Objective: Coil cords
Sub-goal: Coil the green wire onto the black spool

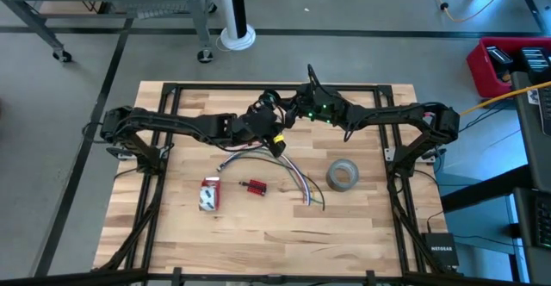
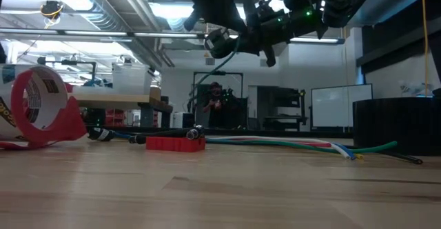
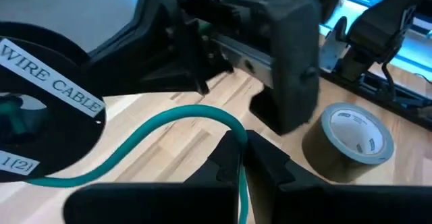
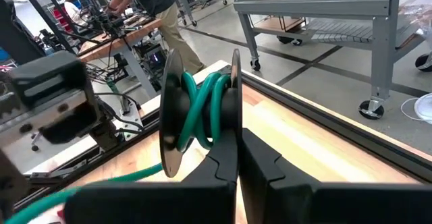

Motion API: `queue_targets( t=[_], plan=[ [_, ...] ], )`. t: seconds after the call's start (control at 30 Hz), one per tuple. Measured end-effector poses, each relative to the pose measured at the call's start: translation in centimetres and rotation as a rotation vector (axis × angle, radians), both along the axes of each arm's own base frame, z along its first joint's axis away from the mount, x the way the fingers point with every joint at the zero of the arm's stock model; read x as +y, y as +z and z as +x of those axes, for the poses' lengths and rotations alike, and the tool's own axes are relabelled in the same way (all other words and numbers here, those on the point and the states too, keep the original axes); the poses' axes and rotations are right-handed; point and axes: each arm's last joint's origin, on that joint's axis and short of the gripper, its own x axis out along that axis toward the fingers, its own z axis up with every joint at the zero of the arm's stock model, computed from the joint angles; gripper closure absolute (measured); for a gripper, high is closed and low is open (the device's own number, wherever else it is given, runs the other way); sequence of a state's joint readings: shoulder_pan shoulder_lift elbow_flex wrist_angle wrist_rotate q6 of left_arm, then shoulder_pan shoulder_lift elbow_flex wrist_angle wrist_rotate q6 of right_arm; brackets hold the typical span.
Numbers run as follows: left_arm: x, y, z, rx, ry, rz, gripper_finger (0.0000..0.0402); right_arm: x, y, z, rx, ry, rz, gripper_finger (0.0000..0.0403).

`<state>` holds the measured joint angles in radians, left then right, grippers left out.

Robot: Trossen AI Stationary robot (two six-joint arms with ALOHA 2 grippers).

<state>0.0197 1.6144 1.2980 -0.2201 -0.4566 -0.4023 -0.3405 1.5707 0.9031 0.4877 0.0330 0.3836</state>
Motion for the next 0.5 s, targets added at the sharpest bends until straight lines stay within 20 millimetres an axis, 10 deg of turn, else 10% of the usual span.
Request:
queue_targets(
  t=[0.5],
  plan=[
    [1.4,0.0,-0.1,0.007,-0.011,-0.024,0.0401,0.1,0.1,0.1,-0.012,0.044,0.004,0.0401]
  ],
)
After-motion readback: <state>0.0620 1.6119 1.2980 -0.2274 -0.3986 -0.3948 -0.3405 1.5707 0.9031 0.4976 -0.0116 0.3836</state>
